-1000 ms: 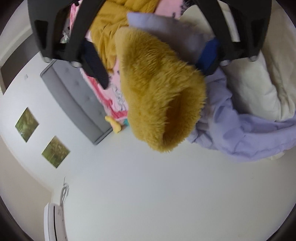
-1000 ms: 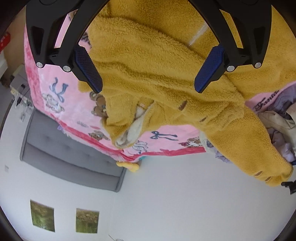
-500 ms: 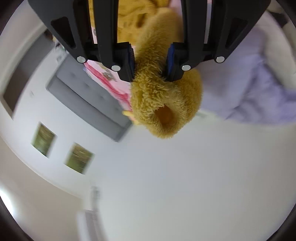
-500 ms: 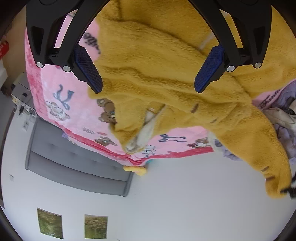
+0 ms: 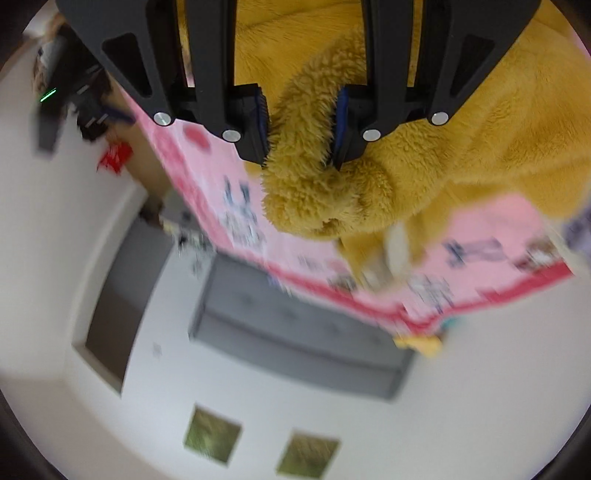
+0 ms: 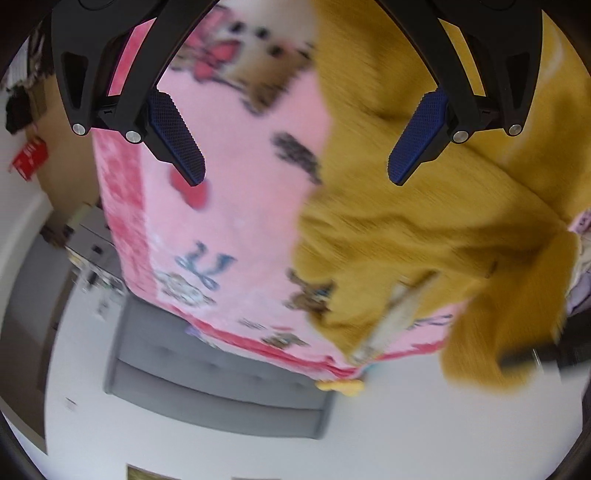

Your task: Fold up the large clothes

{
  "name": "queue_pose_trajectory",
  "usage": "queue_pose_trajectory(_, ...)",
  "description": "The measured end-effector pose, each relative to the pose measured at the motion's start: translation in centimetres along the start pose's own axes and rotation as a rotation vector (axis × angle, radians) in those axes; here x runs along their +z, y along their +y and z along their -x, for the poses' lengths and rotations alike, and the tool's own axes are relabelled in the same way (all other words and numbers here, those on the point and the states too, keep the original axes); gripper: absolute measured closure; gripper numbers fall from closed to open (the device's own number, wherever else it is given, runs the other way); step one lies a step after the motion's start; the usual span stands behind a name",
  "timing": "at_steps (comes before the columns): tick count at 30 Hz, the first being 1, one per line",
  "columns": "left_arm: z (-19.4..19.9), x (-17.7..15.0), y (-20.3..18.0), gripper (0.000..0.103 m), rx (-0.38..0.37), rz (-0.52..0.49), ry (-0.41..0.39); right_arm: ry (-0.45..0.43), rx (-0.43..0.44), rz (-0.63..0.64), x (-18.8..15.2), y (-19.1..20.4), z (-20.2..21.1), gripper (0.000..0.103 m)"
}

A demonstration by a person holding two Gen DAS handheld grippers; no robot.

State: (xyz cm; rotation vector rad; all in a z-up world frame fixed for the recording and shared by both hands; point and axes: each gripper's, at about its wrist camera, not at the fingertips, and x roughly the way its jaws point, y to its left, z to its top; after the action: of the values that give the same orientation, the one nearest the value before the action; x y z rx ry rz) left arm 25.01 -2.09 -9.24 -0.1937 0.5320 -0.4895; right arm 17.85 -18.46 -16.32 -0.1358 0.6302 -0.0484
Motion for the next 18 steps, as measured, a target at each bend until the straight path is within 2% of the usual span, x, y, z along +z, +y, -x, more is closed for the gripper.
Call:
queue_pose_trajectory(4,-4.7,-4.9,-2.5,0.077,0.015,-0.048,0.123,0.029,-0.023,-0.030,-2.0,-3.0,0.7,0.008)
queue_pose_trajectory(7,-5.6,-8.5,-2.3,0.077,0.034,-0.036,0.177,0.018,-0.022,-0.025,-2.7,-3.8,1.2,0.008)
queue_pose_trajectory(10,-7.2,-8.3,-1.8,0.075,0.054,-0.046,0.198,0.015,-0.010,-0.024,-2.5,-3.7,1.0,0.008)
queue_pose_trajectory(12,-6.4,-8.3,-1.8,0.068,0.040,-0.036,0.192,0.005,0.006,-0.032,-2.0,-3.3,0.8,0.008)
queue_pose_trajectory(13,-5.8,-7.8,-1.7,0.058,0.014,-0.026,0.193,-0.005,0.020,-0.039,-1.5,-3.2,0.7,0.008)
queue_pose_trajectory(14,-4.9,-7.6,-1.5,0.041,-0.031,-0.014,0.209,-0.018,0.042,-0.048,-1.1,-3.0,0.7,0.008)
queue_pose_trajectory(16,-2.7,-6.8,-1.5,0.020,-0.079,-0.020,0.211,-0.062,0.140,-0.078,0.4,-2.5,0.8,0.008)
queue_pose_trajectory(17,-0.8,-6.6,-1.4,0.013,-0.090,-0.033,0.177,-0.072,0.189,-0.083,1.0,-2.2,0.8,0.008)
queue_pose_trajectory(18,1.6,-6.4,-0.9,0.010,-0.092,-0.051,0.136,-0.078,0.276,-0.079,2.2,-1.7,0.5,0.008)
